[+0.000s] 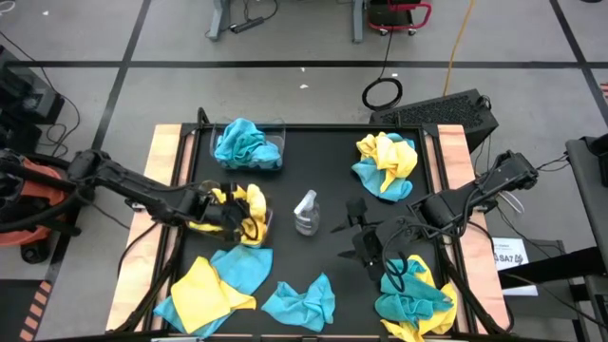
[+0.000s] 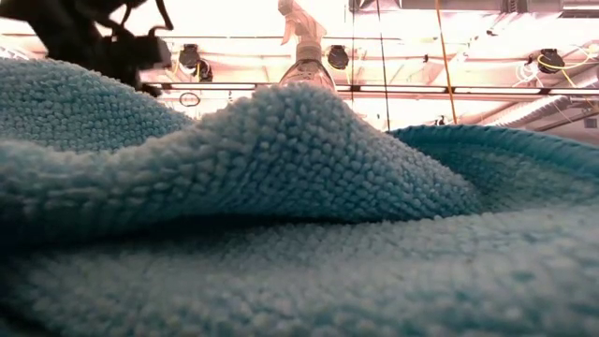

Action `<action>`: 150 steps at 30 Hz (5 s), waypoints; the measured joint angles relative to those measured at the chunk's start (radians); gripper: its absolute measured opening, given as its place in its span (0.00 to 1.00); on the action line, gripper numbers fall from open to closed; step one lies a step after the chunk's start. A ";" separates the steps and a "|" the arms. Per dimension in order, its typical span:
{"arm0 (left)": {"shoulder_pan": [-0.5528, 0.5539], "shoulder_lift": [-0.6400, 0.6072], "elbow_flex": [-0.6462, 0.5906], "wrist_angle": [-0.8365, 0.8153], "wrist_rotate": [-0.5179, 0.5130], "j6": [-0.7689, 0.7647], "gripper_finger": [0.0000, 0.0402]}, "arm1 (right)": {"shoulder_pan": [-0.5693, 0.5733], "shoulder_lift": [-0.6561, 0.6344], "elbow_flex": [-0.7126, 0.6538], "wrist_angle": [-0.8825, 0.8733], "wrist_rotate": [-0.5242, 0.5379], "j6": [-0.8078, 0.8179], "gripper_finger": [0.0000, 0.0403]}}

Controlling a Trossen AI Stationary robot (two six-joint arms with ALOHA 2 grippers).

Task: Sort microfiber towel by color & place in baskets
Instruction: Put the yellow microfiber cloth into the bottom transparent bin, then put the blue microfiber cloth into the top transparent bin

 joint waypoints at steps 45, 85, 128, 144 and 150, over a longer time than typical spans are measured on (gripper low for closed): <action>0.204 0.113 0.155 -0.117 0.336 0.167 0.61 | 0.000 0.000 0.000 -0.017 0.000 0.031 0.67; -0.030 0.111 0.439 -0.193 0.429 0.115 0.64 | 0.000 0.000 -0.286 0.357 -0.227 0.083 0.67; -0.263 0.461 0.433 0.312 0.427 -0.060 0.64 | 0.034 0.540 -0.529 1.230 -0.489 0.190 0.67; -0.329 0.461 0.433 0.362 0.372 -0.115 0.64 | 0.024 0.723 -0.303 1.008 -0.446 0.121 0.46; -0.331 0.461 0.433 0.361 0.370 -0.113 0.64 | 0.025 0.685 -0.293 0.925 -0.435 0.073 0.06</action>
